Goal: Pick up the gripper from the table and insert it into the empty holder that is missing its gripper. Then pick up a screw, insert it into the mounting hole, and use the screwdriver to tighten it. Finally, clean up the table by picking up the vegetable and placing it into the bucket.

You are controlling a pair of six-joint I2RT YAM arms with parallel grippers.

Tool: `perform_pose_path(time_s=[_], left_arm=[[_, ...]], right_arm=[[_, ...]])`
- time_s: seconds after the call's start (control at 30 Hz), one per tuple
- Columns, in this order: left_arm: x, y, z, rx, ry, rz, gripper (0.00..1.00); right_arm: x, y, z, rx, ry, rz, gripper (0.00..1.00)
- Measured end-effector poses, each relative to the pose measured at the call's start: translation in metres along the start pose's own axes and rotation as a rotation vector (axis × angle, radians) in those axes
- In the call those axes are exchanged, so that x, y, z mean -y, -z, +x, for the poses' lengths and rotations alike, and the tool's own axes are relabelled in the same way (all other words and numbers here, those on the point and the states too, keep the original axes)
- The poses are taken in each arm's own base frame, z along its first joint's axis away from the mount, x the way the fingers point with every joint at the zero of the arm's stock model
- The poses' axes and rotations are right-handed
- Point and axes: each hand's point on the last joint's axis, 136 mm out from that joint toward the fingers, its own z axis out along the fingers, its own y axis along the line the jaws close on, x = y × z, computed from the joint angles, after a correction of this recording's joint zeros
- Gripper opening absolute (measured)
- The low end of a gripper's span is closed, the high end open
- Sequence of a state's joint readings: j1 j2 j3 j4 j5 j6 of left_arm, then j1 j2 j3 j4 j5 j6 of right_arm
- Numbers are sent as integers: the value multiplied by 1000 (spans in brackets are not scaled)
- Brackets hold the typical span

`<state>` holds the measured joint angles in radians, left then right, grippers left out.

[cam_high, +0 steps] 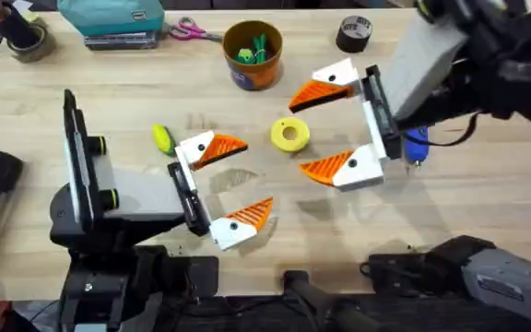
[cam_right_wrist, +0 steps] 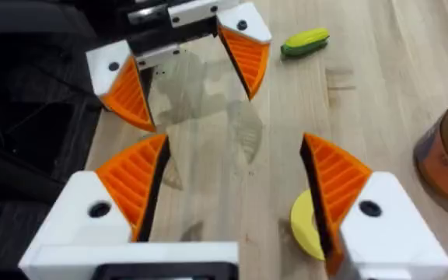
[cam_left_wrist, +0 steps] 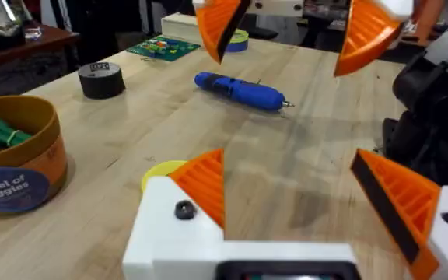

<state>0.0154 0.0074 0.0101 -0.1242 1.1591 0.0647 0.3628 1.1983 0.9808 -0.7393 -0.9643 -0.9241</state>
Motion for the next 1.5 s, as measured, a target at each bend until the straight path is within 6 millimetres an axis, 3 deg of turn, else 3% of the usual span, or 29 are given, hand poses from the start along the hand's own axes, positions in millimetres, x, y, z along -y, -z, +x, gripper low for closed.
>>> perform_pose_path(time_s=[0.43, 0.73, 0.97, 1.03, 1.17, 1.2, 1.5], left_arm=[[0, 0, 0, 0, 0, 0, 985], [0, 0, 0, 0, 0, 0, 986], [0, 0, 0, 0, 0, 0, 981], [0, 0, 0, 0, -2, 0, 762], [0, 0, 0, 0, -4, 0, 124], [0, 0, 0, 0, -8, 0, 36], [0, 0, 0, 0, -8, 0, 4]], right_arm=[[22, -23, 33, -40, -27, -55, 996], [22, -24, 34, -36, 171, -63, 996], [22, -24, 35, -35, 228, -65, 995], [22, -24, 35, -35, 234, -66, 995], [22, -24, 35, -34, 238, -66, 996], [22, -24, 35, -34, 238, -66, 995], [28, -21, 33, -30, 187, -38, 996]])
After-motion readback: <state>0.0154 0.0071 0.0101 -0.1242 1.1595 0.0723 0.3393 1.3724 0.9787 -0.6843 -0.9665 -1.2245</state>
